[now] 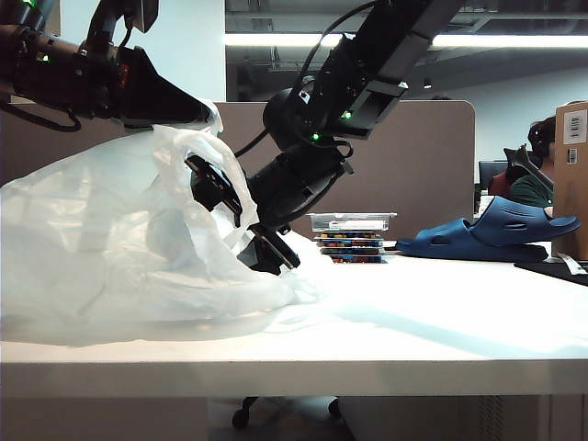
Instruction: Put the power bank into the bag.
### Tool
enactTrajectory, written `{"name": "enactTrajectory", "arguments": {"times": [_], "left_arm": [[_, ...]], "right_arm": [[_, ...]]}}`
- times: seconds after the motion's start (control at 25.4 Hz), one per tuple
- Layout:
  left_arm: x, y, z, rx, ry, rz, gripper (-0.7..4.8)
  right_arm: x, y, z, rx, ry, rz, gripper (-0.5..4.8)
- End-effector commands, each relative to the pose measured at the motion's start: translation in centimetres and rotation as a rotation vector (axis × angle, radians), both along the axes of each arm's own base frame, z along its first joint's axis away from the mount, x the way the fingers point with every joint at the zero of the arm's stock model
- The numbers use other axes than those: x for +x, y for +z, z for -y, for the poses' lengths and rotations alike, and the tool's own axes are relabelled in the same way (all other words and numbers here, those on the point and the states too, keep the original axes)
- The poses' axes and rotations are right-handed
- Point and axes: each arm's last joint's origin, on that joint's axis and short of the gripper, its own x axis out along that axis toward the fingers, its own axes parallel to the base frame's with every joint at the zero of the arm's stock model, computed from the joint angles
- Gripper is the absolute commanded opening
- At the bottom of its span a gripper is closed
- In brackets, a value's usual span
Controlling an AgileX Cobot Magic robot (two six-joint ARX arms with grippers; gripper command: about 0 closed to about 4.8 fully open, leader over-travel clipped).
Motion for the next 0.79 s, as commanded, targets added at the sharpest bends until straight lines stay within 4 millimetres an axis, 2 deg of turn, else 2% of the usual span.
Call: {"name": "enactTrajectory", "arguments": {"times": [0.04, 0.28, 0.47, 0.63, 0.71, 0.79], "left_arm": [[0.07, 0.25, -0.02, 0.001, 0.016, 0.010, -0.06], [0.48, 0.10, -0.25, 0.056, 0.177, 0.018, -0.05], [0.50, 0.10, -0.26, 0.060, 0.188, 0.019, -0.05], [0.50, 0.10, -0.26, 0.060, 0.188, 0.019, -0.05], [0.51, 0.09, -0.27, 0.061, 0.189, 0.018, -0.05], [0.51, 0.09, -0.27, 0.061, 0.189, 0.018, -0.05]], "right_arm": [[0.13, 0.16, -0.14, 0.010, 0.003, 0.014, 2.29], [0.02, -0.22, 0.15, -0.053, -0.038, -0.001, 2.34], [0.02, -0.40, 0.29, -0.096, -0.072, 0.004, 2.40], [-0.06, -0.44, 0.27, -0.100, -0.070, -0.001, 3.39], [-0.08, -0.44, 0.25, -0.098, -0.067, -0.003, 3.39], [-0.06, -0.42, 0.31, -0.095, -0.065, -0.006, 3.69]]}}
